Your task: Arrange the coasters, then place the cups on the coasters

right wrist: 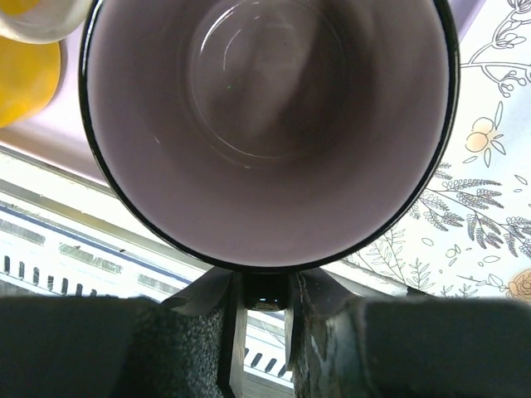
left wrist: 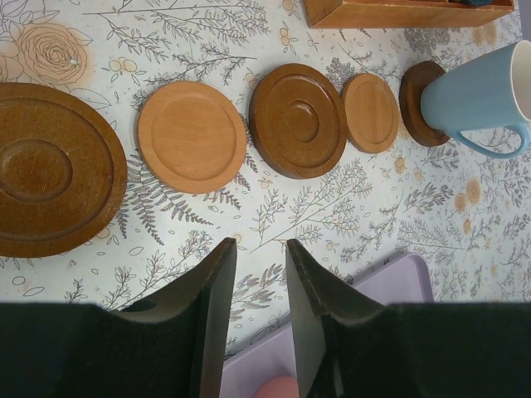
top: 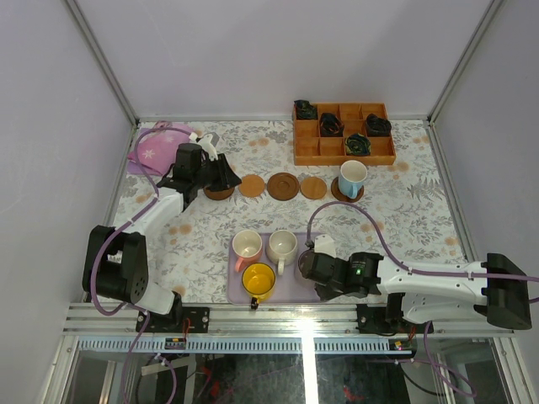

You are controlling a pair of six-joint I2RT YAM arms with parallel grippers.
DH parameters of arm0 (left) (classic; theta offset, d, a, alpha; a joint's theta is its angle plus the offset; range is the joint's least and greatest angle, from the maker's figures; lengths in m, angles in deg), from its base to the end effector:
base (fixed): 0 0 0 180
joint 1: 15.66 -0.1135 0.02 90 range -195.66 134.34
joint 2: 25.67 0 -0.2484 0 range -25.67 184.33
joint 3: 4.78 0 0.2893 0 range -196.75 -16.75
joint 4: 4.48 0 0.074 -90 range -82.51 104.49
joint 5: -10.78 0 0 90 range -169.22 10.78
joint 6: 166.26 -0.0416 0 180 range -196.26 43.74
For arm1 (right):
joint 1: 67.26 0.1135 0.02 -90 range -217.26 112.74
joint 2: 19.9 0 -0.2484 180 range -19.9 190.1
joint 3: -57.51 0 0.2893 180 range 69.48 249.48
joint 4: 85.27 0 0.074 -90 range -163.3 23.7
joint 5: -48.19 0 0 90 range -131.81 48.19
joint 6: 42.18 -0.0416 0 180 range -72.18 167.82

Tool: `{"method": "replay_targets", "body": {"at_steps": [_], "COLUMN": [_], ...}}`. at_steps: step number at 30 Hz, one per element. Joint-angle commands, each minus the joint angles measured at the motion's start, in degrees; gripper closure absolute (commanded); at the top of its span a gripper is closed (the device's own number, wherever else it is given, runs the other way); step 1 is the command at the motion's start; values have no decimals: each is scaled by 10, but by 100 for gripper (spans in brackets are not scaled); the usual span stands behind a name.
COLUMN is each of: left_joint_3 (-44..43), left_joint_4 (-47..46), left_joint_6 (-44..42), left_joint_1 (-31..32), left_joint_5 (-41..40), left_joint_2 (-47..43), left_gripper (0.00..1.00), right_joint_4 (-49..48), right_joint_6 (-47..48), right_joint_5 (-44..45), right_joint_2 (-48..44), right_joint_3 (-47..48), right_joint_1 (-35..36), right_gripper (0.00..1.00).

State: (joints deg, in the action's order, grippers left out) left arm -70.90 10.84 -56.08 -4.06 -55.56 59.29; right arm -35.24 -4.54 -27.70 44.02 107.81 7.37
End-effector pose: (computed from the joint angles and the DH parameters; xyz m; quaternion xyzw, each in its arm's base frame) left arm 0.3539 -0.0897 0.2046 0.0310 0.8696 -0.2997 0.3912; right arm 0.0741 0.2313 0.1660 -0.1591 0.9535 0.1491 0.2080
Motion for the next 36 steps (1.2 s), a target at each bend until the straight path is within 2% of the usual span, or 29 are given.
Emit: {"method": "replay_targets", "body": {"at_steps": [1,10,19,30,36], "left_joint_3": [7,9,13,9,7], "left_joint_4": [-24,-28,-34,-37,-35], "left_joint_6": [-10,-8,-7,-9,-14], "left_joint_1": [3,3,3,3,3], "left_joint_5": [8,6,1,2,-1], "left_joint_2": [2,5,3,16,19], "left_gripper": [70,69,69,69,69], "right_joint_4": [11,91,108,-24,-139], "right_joint_6": [-21,-54,5,181,312], "right_joint_5": [56,199,314,302,265], "right_joint_2": [-9,-14,32,51,73], "right_joint_3": [19,68,140,159,158], "right_joint_1": [3,3,-3,-128,-211], "right_gripper": [100,100,100,100,100]}}
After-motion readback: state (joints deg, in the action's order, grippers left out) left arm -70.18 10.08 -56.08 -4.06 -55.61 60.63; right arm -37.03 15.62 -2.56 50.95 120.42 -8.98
